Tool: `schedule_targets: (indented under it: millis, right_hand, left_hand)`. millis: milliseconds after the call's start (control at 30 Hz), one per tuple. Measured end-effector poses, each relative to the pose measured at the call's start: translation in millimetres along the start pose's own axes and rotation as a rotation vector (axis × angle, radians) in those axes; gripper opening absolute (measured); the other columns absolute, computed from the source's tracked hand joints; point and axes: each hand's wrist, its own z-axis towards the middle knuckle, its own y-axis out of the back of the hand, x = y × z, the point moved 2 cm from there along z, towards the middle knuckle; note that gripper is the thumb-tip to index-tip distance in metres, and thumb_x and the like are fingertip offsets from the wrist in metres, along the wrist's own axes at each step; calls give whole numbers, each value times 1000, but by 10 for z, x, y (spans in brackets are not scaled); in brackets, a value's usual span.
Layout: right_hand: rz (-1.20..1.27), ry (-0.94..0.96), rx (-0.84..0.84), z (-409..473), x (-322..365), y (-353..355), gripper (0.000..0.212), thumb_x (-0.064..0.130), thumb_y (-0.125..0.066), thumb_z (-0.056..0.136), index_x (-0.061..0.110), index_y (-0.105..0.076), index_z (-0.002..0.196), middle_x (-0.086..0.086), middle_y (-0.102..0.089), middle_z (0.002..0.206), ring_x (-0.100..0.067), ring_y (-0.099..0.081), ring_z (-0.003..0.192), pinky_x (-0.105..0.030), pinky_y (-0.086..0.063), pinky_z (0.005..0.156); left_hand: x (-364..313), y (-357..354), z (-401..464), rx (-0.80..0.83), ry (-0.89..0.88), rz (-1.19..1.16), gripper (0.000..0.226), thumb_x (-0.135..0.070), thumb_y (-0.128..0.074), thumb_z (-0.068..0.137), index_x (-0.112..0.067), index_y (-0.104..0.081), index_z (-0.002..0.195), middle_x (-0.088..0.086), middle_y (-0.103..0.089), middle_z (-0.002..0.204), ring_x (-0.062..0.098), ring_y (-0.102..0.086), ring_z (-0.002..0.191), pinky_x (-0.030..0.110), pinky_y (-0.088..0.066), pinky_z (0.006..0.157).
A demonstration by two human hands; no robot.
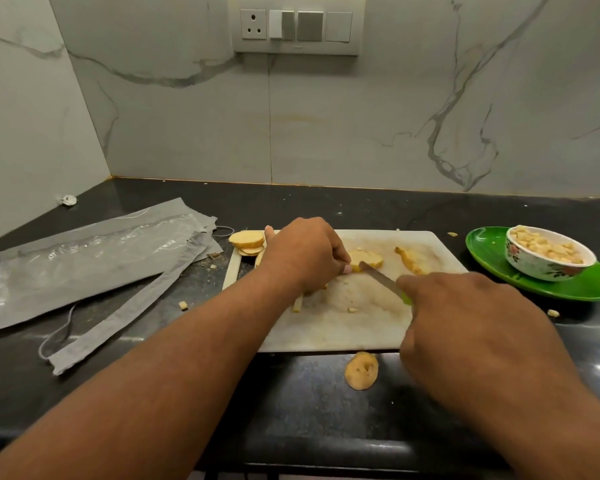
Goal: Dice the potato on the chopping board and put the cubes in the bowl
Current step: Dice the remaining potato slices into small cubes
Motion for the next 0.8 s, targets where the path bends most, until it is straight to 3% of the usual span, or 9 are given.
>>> schedule_targets:
  millis: [167,267,467,567,700,767,800]
  right_hand:
    - [20,-50,-76,333,91,-89,42,27,-54,88,33,-57,129,1,-56,102,-19,-46,78,-29,-36,61]
    - [30,-32,-62,449,177,-157,33,27,-55,90,28,-60,122,1,-45,92,-19,-44,77,-28,-35,61]
    - [55,-18,-10,347,205,-249,38,25,-51,92,31,-56,128,2,-60,114,-19,-47,82,-29,-38,65]
    - [46,-6,61,123,147,-204,45,27,-48,91,35,-47,135,5,-56,125,-20,-56,102,-31,-41,73]
    - [56,-26,262,-109,51,7,57,38,-50,95,41,-31,148,7,-48,141,-20,-50,123,-32,-44,91]
    - [51,-51,183,-109,-24,95,56,35,-48,94,43,-34,147,6,-53,137,-21,-54,115,-32,-45,83]
    - [69,-63,93,-60,-74,108,54,33,-49,93,42,-39,146,4,-57,132,-21,-56,107,-33,-46,79]
  left_hand:
    - [16,-2,-28,-40,-2,-42,10,-47,-81,86,-36,-80,87,-17,-73,88,8,-60,100,63,-20,122]
    - [22,-4,-23,-45,2,-54,12,-46,-82,85,-35,-81,88,-15,-75,90,9,-62,102,63,-22,121]
    - [15,-21,-7,-24,11,-30,10,-45,-78,89,-36,-82,89,-16,-75,88,8,-61,100,67,-14,123]
    - [15,-11,-8,-23,3,-8,10,-46,-78,89,-36,-81,89,-17,-74,87,8,-61,101,67,-14,122]
    - [-4,17,-23,-15,-12,27,12,-47,-77,90,-37,-80,94,-16,-74,92,9,-60,104,66,-14,122]
    - [-13,21,-55,-17,-29,38,12,-47,-76,91,-36,-80,94,-16,-74,92,8,-59,99,64,-19,123]
    - [-16,26,-72,-20,-35,30,12,-46,-76,90,-36,-79,94,-16,-74,92,7,-60,97,60,-29,120]
